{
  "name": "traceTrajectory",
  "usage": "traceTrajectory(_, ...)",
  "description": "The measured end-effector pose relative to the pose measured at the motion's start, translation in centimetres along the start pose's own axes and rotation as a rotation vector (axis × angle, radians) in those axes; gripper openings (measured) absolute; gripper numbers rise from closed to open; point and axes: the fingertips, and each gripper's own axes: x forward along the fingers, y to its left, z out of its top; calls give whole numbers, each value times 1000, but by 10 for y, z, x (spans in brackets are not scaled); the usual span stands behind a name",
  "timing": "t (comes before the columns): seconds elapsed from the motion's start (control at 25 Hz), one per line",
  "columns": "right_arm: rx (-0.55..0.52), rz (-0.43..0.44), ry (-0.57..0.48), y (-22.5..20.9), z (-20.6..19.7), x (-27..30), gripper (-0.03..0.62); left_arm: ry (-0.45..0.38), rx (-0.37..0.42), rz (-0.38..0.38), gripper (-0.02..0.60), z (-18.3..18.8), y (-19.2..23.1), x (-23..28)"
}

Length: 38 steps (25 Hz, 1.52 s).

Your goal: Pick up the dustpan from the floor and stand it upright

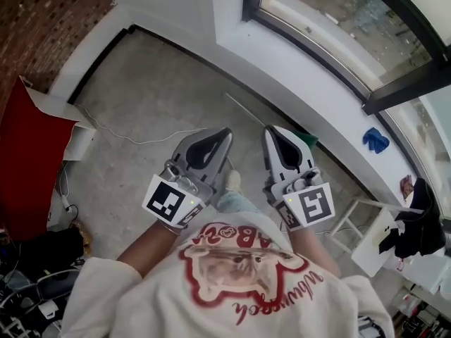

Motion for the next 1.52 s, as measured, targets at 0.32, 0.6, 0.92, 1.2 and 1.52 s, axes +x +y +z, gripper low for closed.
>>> traceTrajectory(0.32, 45, -30, 55, -50, -24, 55, 25, 42, -50, 48, 20, -19, 64, 41)
traceTrajectory(0.6, 67, -58, 78, -75, -42, 107, 25, 63, -81, 17, 20, -35, 120, 84)
traceTrajectory(0.92, 69, -79, 67, -108, -47, 223, 25, 88, -87, -46, 21, -35, 223, 142)
traceTrajectory(1.2, 65, -102, 60, -135, -76, 309, 25, 122, -113, -80, 20, -69, 290, 178)
traceTrajectory(1.52, 123, -66, 199, -170, -200, 323, 25, 156, -213, -38, 20, -159, 318, 205)
